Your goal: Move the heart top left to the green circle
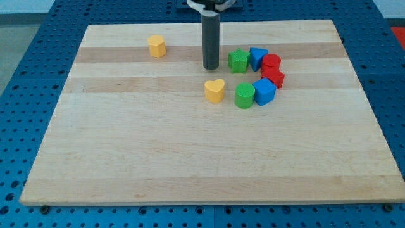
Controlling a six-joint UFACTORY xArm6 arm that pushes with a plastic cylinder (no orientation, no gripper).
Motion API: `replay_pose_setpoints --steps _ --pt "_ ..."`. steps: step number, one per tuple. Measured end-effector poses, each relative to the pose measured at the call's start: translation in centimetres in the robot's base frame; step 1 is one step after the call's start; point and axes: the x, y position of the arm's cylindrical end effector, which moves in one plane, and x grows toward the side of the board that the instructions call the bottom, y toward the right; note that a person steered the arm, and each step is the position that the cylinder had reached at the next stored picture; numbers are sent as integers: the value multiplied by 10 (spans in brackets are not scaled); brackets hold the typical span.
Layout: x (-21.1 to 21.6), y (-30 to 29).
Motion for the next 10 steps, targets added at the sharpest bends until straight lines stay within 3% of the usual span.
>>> replay_pose_setpoints --steps 2,6,10 --pt "4 -47" --pt "96 -46" --pt "99 -24"
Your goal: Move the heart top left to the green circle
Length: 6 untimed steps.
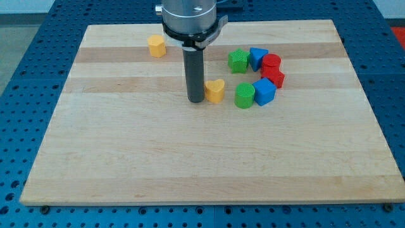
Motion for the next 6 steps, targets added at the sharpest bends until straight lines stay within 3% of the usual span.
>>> replay_pose_setpoints --steps 6 --pt "-2 11"
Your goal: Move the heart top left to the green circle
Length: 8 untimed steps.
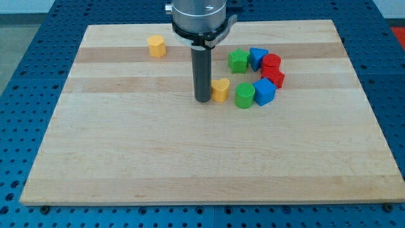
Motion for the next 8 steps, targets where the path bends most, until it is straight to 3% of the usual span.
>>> replay_pose_setpoints --steps 8 --pt "-21 15"
